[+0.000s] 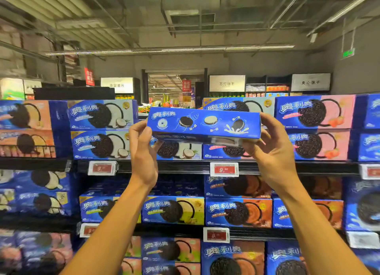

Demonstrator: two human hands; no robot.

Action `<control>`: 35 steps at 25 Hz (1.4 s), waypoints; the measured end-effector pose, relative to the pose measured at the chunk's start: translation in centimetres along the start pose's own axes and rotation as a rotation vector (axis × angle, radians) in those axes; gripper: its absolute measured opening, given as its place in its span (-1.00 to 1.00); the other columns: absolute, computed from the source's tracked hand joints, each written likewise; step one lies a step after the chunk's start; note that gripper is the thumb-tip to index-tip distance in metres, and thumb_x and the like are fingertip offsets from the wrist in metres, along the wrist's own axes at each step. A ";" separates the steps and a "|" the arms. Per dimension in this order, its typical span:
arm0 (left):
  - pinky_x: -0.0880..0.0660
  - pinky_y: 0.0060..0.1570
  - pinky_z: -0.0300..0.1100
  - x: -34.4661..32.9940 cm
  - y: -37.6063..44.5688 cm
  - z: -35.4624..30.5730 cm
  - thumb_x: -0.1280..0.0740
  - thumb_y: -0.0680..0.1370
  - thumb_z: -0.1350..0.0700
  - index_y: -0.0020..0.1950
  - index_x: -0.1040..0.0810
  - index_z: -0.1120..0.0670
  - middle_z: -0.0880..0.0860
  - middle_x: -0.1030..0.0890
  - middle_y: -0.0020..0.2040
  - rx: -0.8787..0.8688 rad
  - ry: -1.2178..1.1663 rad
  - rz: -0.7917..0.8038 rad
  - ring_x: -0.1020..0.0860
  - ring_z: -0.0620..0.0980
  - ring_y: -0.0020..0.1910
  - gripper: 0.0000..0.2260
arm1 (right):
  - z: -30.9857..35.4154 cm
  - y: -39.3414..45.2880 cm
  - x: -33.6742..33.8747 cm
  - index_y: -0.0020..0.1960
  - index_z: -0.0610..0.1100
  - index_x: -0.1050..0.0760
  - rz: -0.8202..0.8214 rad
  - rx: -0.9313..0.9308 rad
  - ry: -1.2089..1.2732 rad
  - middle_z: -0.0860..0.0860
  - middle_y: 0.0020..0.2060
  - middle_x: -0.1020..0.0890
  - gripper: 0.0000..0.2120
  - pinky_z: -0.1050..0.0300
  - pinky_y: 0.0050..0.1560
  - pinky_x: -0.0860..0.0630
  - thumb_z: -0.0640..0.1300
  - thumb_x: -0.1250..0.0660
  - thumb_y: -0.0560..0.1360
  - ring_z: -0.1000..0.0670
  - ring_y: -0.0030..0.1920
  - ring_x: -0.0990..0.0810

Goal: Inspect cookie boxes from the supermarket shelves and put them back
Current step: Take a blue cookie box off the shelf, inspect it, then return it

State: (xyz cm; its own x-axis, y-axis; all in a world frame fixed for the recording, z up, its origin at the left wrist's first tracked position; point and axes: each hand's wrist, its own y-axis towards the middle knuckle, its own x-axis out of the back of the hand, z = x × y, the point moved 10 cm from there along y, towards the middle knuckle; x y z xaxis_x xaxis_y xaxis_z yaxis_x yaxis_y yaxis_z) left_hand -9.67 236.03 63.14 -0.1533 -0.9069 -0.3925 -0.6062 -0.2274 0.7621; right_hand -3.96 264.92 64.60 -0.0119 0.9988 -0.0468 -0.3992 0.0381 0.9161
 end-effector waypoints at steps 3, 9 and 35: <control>-0.45 0.10 -0.05 -1.5 -0.8 -0.8 -0.26 0.45 -0.12 0.33 -0.39 0.03 0.09 -0.48 0.25 -0.021 0.028 0.033 -0.52 -0.08 0.10 -0.51 | 0.1 -0.2 0.6 0.32 0.07 -0.37 0.019 0.000 0.008 0.27 0.20 -0.59 -0.46 0.27 0.08 -0.57 -0.37 -0.40 0.49 0.16 0.22 -0.58; -0.42 0.09 -0.02 -4.1 -2.7 -1.8 -0.23 0.43 -0.10 0.35 -0.38 0.12 0.05 -0.53 0.15 -0.015 0.049 0.033 -0.50 -0.04 0.11 -0.46 | 1.5 -0.1 2.6 0.32 0.04 -0.34 0.054 -0.004 0.008 0.30 0.18 -0.60 -0.47 0.31 0.10 -0.54 -0.40 -0.37 0.50 0.19 0.21 -0.58; -0.45 -0.38 -0.19 -6.3 -7.2 0.6 -0.02 0.68 -0.19 -0.08 -0.69 -0.14 0.05 -0.68 -0.25 0.490 0.397 0.146 -0.62 0.02 -0.36 -0.54 | -3.8 -3.2 5.3 0.04 0.01 -0.58 -0.044 -0.870 0.277 0.07 -0.21 -0.73 -0.73 0.25 -0.37 -0.60 0.12 -0.17 0.66 0.12 -0.26 -0.68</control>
State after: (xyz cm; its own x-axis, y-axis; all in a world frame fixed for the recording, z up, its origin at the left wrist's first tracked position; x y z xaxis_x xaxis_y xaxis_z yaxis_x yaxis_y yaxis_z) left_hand -4.82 243.56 59.78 -0.0179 -0.9998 -0.0103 -0.9013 0.0117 0.4331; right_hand -6.23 270.00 59.86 -0.1548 0.9499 -0.2715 -0.9534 -0.0715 0.2932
